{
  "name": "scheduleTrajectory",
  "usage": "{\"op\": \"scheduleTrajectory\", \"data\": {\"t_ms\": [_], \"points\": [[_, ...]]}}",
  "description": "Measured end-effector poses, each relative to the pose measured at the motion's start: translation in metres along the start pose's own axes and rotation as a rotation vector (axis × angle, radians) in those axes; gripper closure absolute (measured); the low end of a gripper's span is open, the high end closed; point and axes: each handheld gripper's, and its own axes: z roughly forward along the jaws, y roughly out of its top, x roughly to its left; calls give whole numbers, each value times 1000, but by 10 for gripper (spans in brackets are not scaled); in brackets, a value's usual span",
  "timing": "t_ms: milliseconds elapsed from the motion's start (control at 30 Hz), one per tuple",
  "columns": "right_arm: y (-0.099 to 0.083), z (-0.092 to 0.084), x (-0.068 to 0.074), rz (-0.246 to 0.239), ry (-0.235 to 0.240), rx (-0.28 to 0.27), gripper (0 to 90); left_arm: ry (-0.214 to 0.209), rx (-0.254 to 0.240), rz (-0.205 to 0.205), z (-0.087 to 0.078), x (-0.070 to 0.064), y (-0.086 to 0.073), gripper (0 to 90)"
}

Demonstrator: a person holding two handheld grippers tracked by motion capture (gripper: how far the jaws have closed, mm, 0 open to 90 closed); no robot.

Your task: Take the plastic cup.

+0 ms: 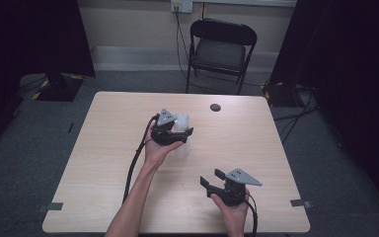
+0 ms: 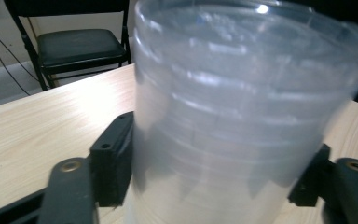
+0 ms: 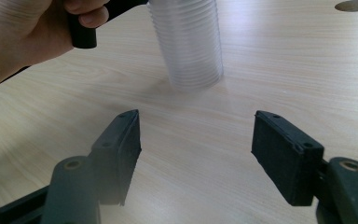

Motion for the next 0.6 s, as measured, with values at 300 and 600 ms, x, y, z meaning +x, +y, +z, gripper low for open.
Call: {"op": "scheduleTrajectory", "data": {"t_ms": [300, 600], "points": [[0, 0, 0, 0, -3, 1, 323, 8, -9, 8, -3, -2, 4, 323], [-3, -1, -4, 8, -9, 0, 327, 8, -25, 8, -9, -4, 6, 324]]}}
